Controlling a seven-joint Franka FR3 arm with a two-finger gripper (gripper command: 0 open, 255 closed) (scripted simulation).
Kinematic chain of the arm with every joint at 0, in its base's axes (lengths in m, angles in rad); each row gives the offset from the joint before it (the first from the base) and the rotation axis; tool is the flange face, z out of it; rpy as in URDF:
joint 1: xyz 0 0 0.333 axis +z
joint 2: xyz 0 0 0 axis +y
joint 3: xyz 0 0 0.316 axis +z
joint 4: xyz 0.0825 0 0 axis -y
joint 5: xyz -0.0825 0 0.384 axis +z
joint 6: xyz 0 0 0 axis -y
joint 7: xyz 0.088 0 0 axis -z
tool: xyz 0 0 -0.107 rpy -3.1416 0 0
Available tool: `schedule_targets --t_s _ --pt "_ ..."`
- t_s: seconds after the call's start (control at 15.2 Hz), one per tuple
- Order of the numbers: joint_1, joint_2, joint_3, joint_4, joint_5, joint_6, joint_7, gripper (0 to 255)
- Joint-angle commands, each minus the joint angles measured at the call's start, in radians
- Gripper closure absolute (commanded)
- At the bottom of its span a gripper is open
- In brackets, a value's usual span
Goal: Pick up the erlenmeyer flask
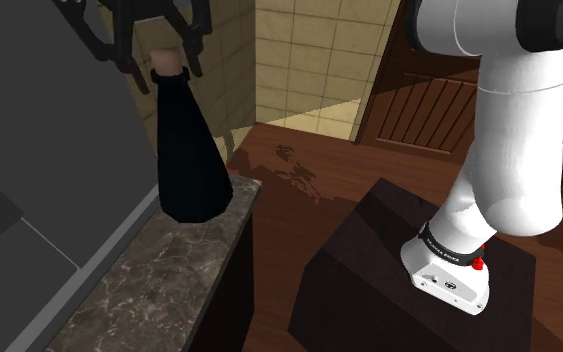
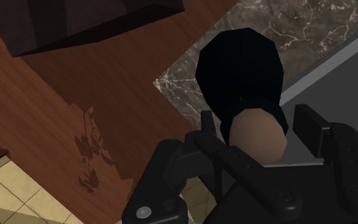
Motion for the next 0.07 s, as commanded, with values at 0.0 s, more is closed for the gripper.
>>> schedule_targets --t_s 0.0 --pt "0.006 0.003 -0.001 0.017 -0.004 -0.012 -0.001 255"
